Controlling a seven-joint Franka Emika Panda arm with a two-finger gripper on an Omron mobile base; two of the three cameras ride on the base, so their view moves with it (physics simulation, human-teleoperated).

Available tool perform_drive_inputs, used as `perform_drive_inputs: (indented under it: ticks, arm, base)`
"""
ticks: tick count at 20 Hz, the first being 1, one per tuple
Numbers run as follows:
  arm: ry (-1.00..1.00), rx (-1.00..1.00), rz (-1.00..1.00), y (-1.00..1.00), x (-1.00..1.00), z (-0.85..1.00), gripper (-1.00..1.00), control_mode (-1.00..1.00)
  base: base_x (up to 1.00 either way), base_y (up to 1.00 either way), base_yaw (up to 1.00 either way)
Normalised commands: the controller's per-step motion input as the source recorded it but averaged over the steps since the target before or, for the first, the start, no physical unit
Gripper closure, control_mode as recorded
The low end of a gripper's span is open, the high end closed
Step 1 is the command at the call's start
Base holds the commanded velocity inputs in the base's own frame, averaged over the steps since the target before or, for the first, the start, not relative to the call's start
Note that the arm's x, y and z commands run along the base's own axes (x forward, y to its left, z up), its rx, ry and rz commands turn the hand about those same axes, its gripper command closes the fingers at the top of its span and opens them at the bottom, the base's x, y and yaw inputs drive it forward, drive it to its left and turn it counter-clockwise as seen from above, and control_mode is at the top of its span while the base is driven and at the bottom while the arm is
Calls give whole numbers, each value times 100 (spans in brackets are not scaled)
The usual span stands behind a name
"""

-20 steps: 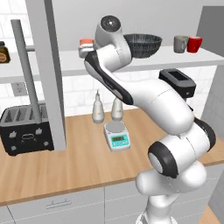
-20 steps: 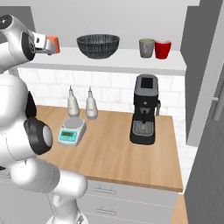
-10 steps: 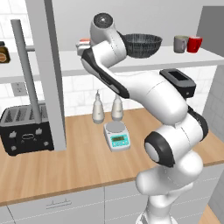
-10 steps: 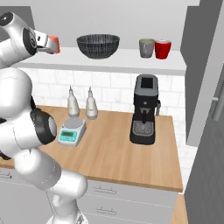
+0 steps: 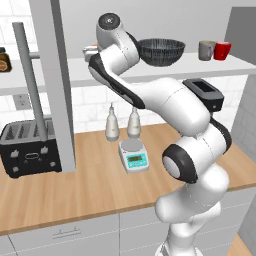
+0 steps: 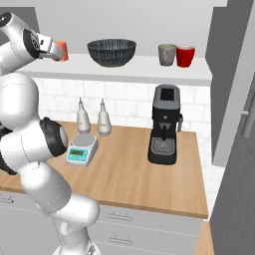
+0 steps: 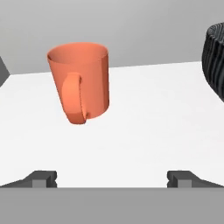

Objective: Gather all objects into one cabinet and sort the glasses and bowls to opposite sides.

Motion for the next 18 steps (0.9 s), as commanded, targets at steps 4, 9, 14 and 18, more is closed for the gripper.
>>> perform_drive_inputs:
  ticks: [4,9,14,18]
  arm:
    - [0,0,-4,3,19,0,-100,-100]
    - [0,0,0,15,7,0,-100,-100]
    - [0,0,0,8,17,0,-100,-100]
    - [0,0,0,15,26,0,-100,-100]
  base:
    - [0,0,0]
    - [0,0,0]
    - [0,0,0]
    - [0,0,0]
